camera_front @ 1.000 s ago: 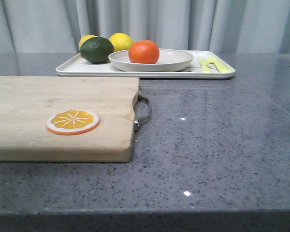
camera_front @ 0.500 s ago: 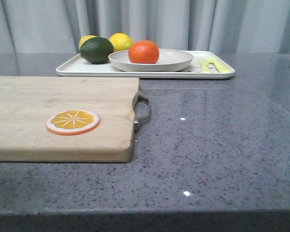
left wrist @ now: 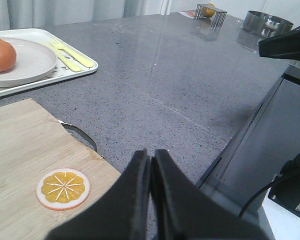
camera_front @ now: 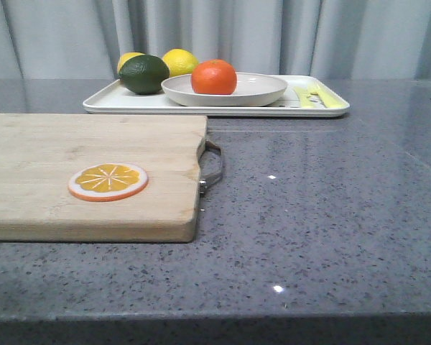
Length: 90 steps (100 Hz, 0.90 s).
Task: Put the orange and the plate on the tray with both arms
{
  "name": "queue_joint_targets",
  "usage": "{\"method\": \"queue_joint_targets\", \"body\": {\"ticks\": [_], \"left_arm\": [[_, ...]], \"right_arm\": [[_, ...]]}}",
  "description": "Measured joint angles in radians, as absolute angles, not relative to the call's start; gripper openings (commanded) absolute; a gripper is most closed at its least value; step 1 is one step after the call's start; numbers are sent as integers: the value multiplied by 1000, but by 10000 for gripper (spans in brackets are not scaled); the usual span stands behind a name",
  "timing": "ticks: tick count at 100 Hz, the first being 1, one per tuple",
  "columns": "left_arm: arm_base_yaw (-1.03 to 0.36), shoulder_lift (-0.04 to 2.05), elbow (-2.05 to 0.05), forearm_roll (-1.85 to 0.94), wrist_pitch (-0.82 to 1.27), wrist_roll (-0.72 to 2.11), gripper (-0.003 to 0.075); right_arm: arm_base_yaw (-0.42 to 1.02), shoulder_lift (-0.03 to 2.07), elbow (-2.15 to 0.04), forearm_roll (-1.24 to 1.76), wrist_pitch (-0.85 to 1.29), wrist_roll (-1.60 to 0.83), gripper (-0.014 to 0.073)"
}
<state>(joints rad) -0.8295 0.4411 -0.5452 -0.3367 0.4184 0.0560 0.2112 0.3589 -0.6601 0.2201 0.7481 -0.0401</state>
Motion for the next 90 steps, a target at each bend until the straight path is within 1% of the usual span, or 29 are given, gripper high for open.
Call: {"method": "queue_joint_targets", "body": {"ticks": [71, 81, 90], "left_arm": [[-830, 441, -544, -329, 428, 56, -20], [-830, 441, -528, -288, 383, 56, -20], [-830, 435, -491, -212, 293, 48, -20]], "right_arm": [[211, 359, -660, 220, 748, -40, -67], [211, 359, -660, 220, 748, -40, -67], [211, 359, -660, 220, 748, -40, -67]]}}
